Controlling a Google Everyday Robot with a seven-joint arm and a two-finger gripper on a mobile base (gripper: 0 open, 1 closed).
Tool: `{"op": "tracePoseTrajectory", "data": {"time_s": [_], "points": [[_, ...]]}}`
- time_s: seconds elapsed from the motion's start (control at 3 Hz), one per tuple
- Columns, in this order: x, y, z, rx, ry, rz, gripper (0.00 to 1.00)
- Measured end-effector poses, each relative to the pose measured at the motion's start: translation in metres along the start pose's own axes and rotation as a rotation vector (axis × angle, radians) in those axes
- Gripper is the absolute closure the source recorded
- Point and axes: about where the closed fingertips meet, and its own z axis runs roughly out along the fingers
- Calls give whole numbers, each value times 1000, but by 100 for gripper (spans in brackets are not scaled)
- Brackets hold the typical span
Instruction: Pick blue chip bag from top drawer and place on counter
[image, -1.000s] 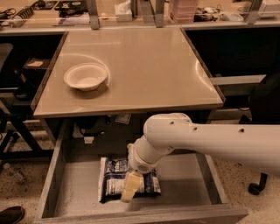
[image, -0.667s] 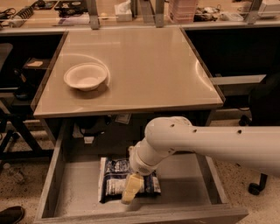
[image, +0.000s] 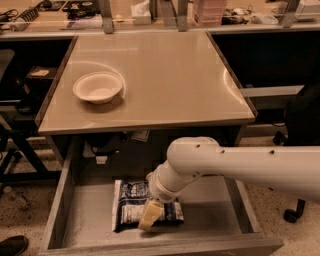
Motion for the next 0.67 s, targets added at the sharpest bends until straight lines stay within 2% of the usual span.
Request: {"op": "tracePoseTrajectory", "data": {"time_s": [0.67], "points": [[0,0,0,0,0,0,66]]}}
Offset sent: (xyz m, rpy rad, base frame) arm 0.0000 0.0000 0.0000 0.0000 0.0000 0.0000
